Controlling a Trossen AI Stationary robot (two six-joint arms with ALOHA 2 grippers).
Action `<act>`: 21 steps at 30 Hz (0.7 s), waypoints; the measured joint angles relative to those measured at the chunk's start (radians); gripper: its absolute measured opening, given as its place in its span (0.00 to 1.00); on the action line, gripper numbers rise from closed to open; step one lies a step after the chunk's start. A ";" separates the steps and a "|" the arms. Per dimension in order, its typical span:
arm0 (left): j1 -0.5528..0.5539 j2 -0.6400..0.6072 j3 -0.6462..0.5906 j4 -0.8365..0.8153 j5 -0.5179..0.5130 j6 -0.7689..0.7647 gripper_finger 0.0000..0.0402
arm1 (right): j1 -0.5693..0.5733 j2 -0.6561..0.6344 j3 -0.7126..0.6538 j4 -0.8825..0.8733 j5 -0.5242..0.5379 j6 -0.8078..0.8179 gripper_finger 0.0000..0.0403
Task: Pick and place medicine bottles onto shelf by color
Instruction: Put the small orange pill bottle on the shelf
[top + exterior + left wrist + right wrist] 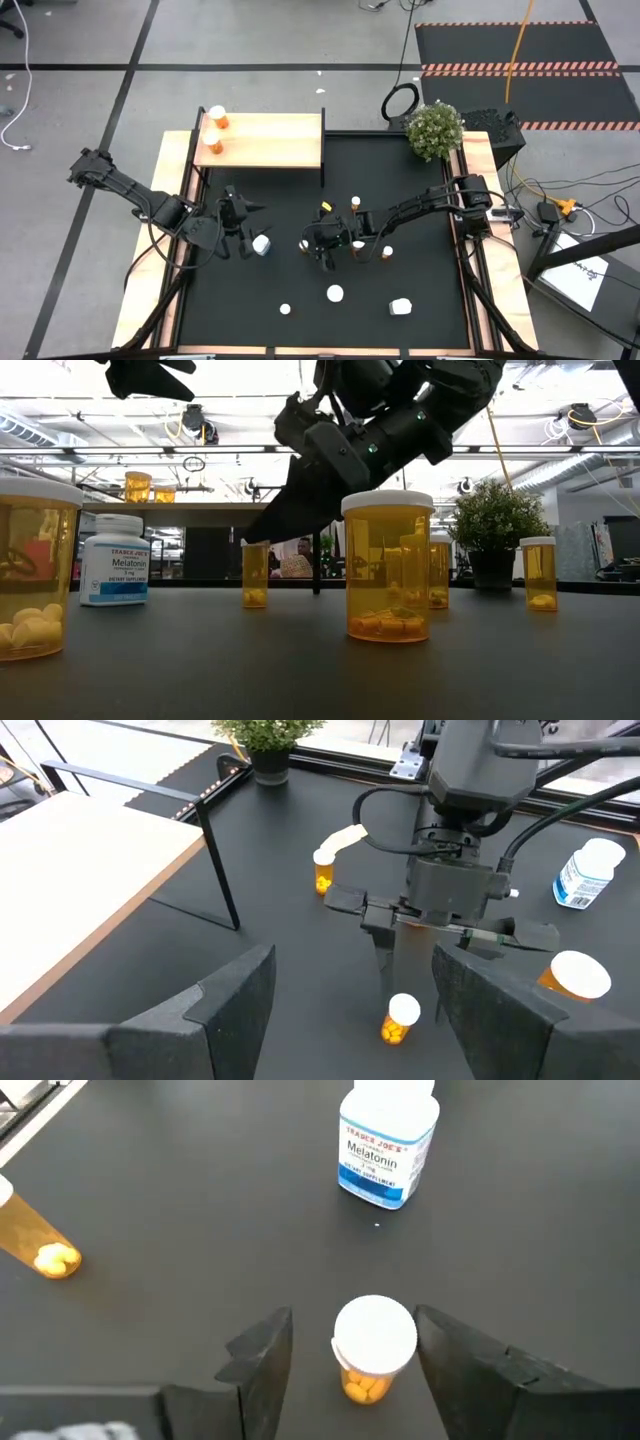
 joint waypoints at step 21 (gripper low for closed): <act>0.000 0.000 0.000 0.000 0.000 -0.003 0.67 | -0.012 0.002 0.000 0.001 -0.001 0.008 0.29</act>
